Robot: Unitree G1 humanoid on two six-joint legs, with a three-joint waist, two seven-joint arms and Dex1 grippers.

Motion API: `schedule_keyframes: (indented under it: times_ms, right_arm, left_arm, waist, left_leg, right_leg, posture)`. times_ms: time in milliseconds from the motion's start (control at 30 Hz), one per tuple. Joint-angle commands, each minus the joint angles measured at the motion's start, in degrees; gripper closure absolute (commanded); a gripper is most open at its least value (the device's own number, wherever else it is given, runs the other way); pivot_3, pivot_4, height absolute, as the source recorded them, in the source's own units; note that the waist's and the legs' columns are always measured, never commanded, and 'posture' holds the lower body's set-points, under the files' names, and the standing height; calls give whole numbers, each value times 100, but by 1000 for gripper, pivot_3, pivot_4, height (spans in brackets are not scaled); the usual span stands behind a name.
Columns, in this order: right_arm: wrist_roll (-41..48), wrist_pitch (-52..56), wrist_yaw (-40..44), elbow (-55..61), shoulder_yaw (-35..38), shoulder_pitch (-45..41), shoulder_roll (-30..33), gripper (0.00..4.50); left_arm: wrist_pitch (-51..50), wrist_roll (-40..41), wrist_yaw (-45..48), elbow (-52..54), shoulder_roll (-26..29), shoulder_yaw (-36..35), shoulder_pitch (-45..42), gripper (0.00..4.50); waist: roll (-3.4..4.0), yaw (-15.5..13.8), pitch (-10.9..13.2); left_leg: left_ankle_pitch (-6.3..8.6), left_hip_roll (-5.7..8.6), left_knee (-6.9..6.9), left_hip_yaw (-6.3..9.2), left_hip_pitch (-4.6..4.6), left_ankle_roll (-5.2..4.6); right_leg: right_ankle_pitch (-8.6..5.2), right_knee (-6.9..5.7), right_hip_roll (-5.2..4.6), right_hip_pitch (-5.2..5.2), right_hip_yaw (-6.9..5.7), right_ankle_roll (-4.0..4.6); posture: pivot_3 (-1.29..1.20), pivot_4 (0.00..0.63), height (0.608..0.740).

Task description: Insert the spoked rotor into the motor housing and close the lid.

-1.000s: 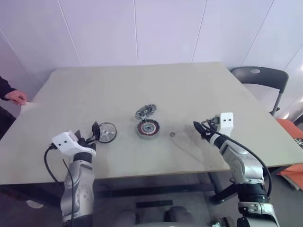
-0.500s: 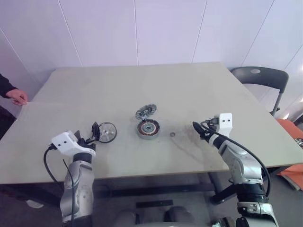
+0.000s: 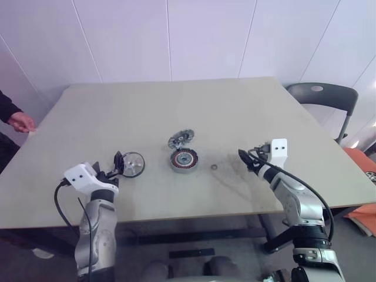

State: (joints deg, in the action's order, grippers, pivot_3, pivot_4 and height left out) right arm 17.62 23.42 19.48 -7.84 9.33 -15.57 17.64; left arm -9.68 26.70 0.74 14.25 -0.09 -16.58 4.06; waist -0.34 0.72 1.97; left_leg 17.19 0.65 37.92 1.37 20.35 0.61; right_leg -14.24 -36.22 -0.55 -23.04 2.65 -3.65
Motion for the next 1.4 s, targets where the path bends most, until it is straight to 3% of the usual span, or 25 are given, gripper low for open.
schedule_keyframes:
  times_ms: [33,1400]
  right_arm:
    - [-14,-74,20,100,5,-160,-4,1042]
    - [-57,-72,107,73,-10,-202,-32,1042]
  left_arm:
    - [88,-32,-19,217,17,-7,-53,20]
    - [160,-41,-39,198,-22,-4,-92,20]
  waist:
    - [0,0,0]
    - [0,0,0]
  left_leg:
    - [0,0,0,0,0,0]
    - [0,0,0,0,0,0]
  right_leg:
    - [0,0,0,0,0,0]
    - [0,0,0,0,0,0]
  posture:
    - [0,0,740]
    - [0,0,740]
